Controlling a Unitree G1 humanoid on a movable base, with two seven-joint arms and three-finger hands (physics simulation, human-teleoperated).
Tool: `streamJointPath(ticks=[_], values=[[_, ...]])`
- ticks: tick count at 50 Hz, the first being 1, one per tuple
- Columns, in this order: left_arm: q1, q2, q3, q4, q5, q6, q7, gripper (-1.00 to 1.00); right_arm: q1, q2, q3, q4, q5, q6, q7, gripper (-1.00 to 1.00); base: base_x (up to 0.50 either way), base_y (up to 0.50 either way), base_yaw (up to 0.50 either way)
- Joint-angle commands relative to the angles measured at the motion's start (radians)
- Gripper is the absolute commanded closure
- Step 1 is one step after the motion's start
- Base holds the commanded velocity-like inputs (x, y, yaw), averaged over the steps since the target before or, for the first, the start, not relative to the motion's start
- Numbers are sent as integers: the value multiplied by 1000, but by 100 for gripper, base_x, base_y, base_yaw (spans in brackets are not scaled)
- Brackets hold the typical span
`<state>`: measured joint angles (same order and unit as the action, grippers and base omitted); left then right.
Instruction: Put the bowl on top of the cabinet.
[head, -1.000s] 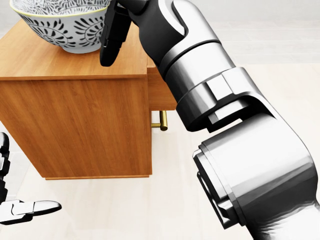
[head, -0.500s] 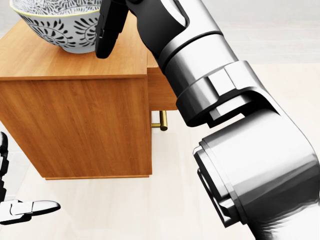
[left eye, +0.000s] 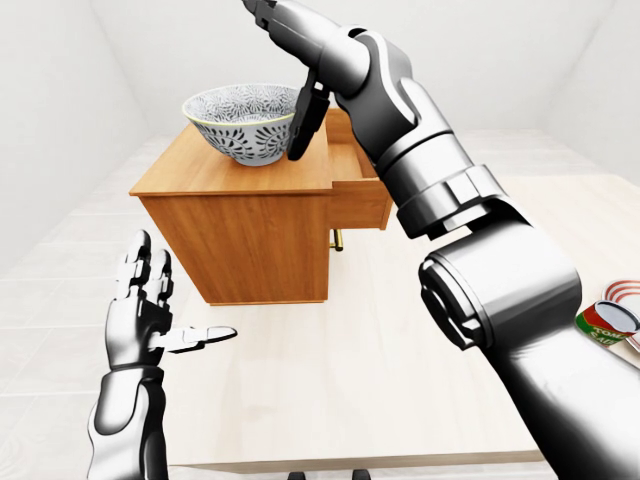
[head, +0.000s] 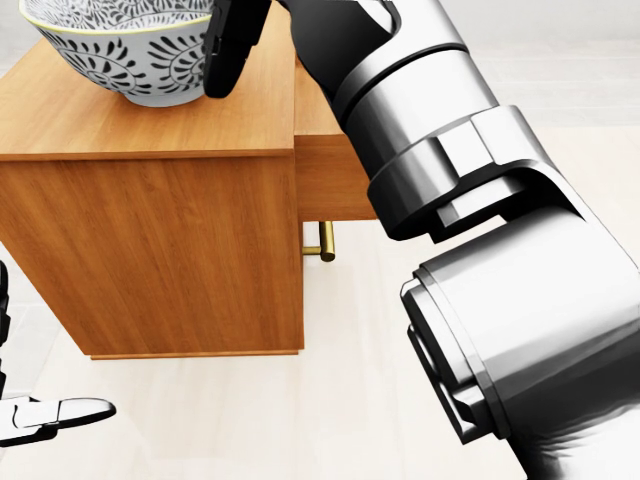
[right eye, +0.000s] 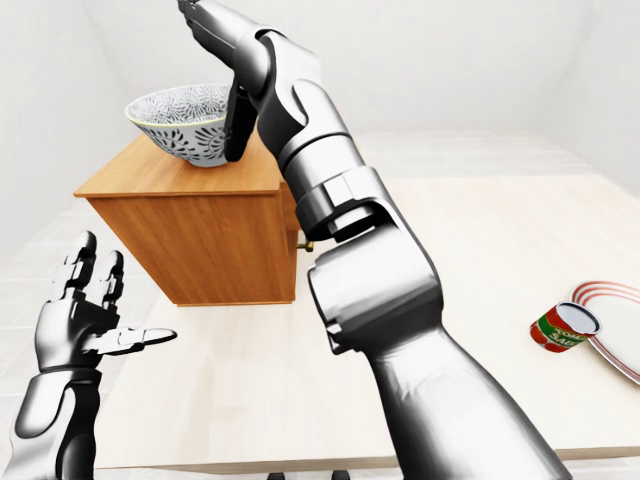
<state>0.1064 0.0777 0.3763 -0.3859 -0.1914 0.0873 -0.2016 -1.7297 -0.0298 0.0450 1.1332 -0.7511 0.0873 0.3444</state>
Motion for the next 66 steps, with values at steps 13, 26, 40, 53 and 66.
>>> streamJointPath(ticks=[13, 26, 40, 53, 66], values=[[1, 0, 7, -10, -10, 0, -3, -100, -23, -70, 0, -18, -27, 0, 26, -100, 0, 0, 0], [2, 1, 14, -16, -18, 0, -6, -100, -28, -143, -19, -13, -43, 0, 45, -100, 0, 0, 0], [-4, 0, 16, -37, -28, 0, 5, -100, -49, -208, -30, -27, -58, 0, 70, -100, 0, 0, 0], [3, 1, 26, -60, -41, 0, 3, -100, -73, -276, -28, -58, -97, 0, 117, -100, 0, 0, 0], [16, -3, 32, -113, -48, 0, 2, -100, -107, -359, -48, -100, -128, 0, 175, -100, 0, 0, 0]])
